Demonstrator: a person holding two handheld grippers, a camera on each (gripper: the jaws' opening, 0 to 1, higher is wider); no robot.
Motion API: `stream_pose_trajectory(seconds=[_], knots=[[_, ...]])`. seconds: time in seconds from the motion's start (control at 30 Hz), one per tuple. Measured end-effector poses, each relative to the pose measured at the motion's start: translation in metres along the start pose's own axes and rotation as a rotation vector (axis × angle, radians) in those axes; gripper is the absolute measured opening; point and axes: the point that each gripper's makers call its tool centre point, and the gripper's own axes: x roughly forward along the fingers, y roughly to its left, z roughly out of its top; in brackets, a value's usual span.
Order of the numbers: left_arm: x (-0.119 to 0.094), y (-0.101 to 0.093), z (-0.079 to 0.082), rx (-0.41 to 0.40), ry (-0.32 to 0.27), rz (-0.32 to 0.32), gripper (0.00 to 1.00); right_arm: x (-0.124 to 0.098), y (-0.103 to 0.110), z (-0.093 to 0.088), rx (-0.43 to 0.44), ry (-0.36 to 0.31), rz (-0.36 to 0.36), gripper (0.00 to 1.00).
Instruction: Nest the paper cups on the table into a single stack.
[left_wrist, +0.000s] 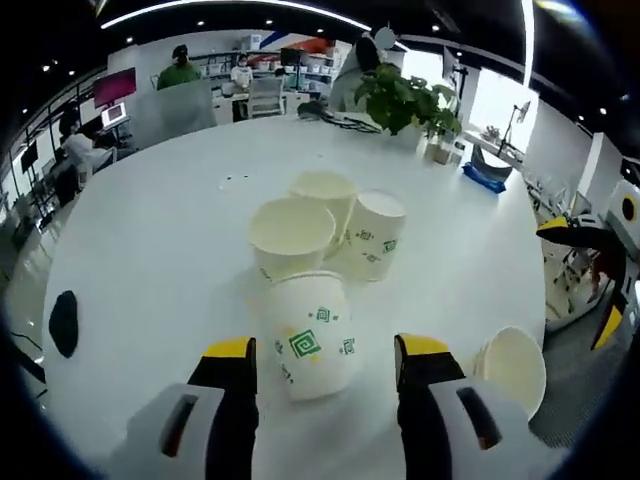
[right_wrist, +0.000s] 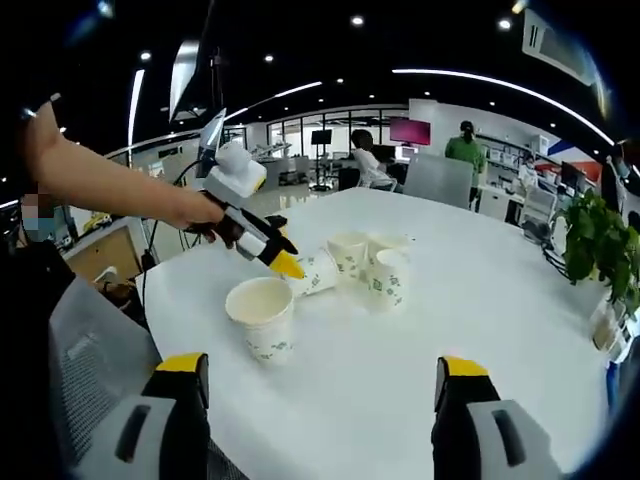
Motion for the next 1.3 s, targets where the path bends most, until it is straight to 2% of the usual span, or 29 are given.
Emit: stream_pose_trajectory(seconds=[0.1,0.23,0.37,0.6,1.03,1.3], knots=[[0.000,0.000,0.001,-0.038,0.007,0.004,0.52,0.001,-0.001,-0.001,0.005,0.004,-0.002,0.94],[0.011,0.003,-0.001,-0.077,0.022,0.007,0.51,0.002,-0.001,-0.002,0.009,0.011,-0.002,0.94],[0.013,-0.001,-0.004,-0.095,0.037,0.010,0.48,0.004,-0.002,-0.002,0.014,0.014,-0.005,0.93],[0.018,-0.005,-0.008,-0.087,0.053,0.017,0.45,0.006,-0.008,-0.004,0.027,0.018,-0.016,0.92],[0.025,0.003,-0.010,-0.083,0.067,0.035,0.40,0.008,-0.011,-0.004,0.037,0.014,-0.019,0.92],[0.014,0.004,-0.006,-0.073,0.057,0.049,0.39,0.007,-0.011,0.000,0.039,0.000,-0.020,0.92]])
